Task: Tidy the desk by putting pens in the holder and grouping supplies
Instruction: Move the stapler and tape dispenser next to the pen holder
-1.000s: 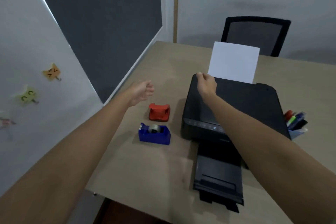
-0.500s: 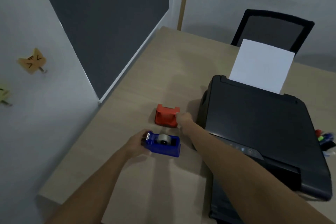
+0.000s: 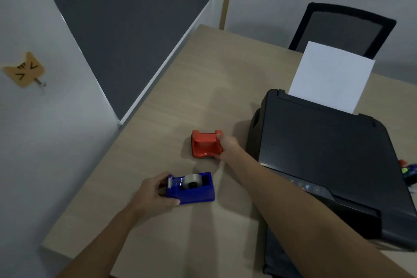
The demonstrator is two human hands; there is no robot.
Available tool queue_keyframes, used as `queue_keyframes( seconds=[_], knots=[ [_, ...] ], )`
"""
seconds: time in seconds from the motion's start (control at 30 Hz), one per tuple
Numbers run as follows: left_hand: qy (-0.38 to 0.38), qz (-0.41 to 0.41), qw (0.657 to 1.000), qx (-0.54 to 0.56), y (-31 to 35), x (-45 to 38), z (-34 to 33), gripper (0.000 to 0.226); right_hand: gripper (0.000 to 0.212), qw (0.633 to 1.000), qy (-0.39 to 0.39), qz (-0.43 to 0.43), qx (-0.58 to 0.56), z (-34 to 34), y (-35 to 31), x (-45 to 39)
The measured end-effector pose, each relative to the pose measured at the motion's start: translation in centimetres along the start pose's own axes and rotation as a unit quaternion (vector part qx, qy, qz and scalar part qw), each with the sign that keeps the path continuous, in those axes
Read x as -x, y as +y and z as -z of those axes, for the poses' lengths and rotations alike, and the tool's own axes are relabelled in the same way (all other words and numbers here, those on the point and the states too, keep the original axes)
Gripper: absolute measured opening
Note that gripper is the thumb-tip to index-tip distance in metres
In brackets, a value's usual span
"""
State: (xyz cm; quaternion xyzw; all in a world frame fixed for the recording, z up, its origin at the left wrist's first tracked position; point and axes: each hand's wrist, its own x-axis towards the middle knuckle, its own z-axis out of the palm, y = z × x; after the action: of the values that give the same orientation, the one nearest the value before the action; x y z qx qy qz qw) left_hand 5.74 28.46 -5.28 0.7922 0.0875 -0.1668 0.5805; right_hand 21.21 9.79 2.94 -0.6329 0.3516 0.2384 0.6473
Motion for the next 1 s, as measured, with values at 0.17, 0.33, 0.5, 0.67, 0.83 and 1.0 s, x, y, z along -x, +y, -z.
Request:
queue_keyframes(
  seconds=[0.17, 0.33, 0.5, 0.67, 0.83, 1.0],
  knots=[
    [0.065, 0.000, 0.998, 0.024, 1.0, 4.5, 2.3, 0.048, 0.045, 0.998, -0.037, 0.011, -0.045, 0.7, -1.7, 3.2],
    [0.110, -0.065, 0.991, 0.027, 6.5, 7.4, 3.5, 0.044, 0.016, 0.993, -0.065, 0.063, -0.079, 4.2, -5.7, 9.1],
    [0.123, -0.123, 0.984, 0.031, 13.4, 8.1, 1.7, 0.053, 0.015, 0.984, -0.073, 0.101, -0.126, 11.6, -8.1, 14.0],
    [0.099, -0.188, 0.977, -0.003, 20.2, 8.0, -3.8, 0.056, 0.020, 0.984, -0.017, 0.133, -0.122, 22.1, -8.4, 16.6],
    [0.066, -0.216, 0.974, -0.006, 25.4, 8.6, -13.8, 0.058, 0.024, 0.977, 0.035, 0.145, -0.154, 35.2, -6.7, 18.3],
    [0.050, -0.216, 0.975, -0.011, 27.3, 9.7, -26.8, 0.056, 0.018, 0.970, 0.071, 0.105, -0.207, 49.1, -3.7, 18.3]
  ],
)
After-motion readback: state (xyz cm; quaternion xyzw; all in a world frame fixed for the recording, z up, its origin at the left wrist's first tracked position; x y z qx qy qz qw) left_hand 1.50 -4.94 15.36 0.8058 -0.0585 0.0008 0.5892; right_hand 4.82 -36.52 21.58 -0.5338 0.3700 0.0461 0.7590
